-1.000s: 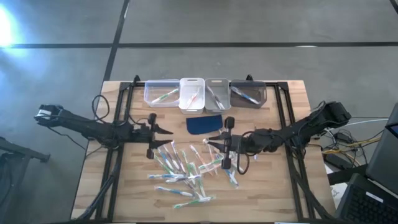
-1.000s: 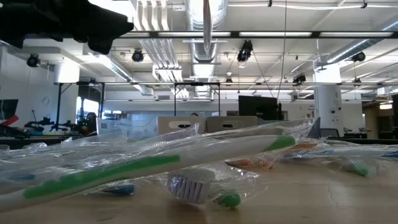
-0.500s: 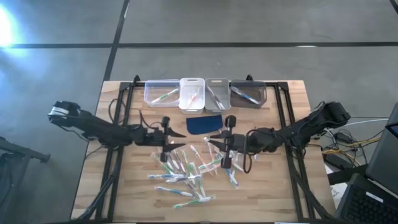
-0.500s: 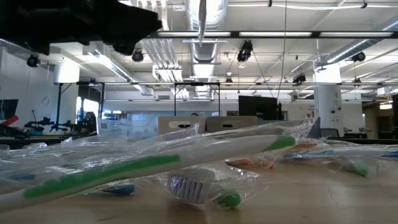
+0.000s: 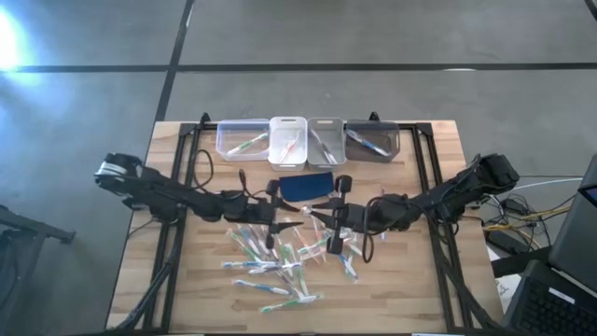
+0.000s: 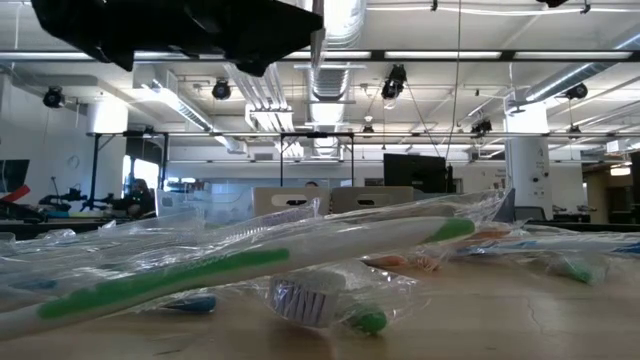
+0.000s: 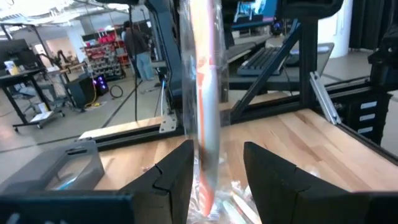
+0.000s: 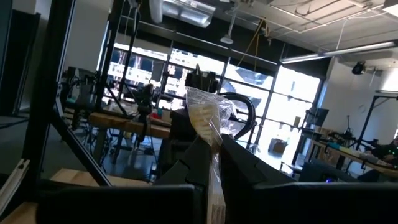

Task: Pick & Place Toothbrushes
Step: Put the orange toothbrush into the white bin

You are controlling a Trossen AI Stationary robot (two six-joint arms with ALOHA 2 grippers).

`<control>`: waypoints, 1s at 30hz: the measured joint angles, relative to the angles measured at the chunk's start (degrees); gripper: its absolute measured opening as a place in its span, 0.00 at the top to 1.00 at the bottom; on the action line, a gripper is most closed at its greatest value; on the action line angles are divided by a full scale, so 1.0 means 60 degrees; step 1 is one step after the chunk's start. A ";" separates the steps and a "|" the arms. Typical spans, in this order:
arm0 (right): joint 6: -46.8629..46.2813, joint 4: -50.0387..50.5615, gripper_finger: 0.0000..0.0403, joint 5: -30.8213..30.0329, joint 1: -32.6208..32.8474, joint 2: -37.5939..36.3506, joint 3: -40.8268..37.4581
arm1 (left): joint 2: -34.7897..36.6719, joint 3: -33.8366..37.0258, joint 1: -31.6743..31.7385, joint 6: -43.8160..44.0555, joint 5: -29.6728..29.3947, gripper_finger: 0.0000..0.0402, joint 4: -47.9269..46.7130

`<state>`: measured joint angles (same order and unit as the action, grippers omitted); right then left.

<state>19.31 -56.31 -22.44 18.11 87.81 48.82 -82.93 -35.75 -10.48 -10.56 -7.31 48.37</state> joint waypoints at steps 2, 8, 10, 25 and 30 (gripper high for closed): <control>0.0004 -0.0005 0.96 0.0001 0.0000 0.0016 0.0000 | -0.0174 -0.0232 0.0000 0.0001 0.0000 0.63 -0.0119; 0.0000 -0.0007 0.96 -0.0003 0.0000 0.0029 0.0000 | -0.0503 -0.0601 0.0000 -0.0002 0.0009 0.63 -0.0191; 0.0000 0.0000 0.96 0.0001 0.0000 0.0004 0.0000 | -0.0529 -0.0625 0.0000 -0.0003 0.0007 0.64 -0.0158; 0.0033 0.0065 0.96 0.0001 0.0000 0.0015 -0.0011 | -0.0511 -0.0590 0.0004 0.0019 -0.0036 0.93 -0.0307; 0.0033 0.0062 0.96 0.0001 0.0000 0.0015 -0.0011 | -0.0511 -0.0589 0.0000 0.0031 -0.0032 0.92 -0.0316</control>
<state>19.51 -55.94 -22.44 18.11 87.90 48.75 -86.00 -39.28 -10.48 -10.37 -7.50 46.47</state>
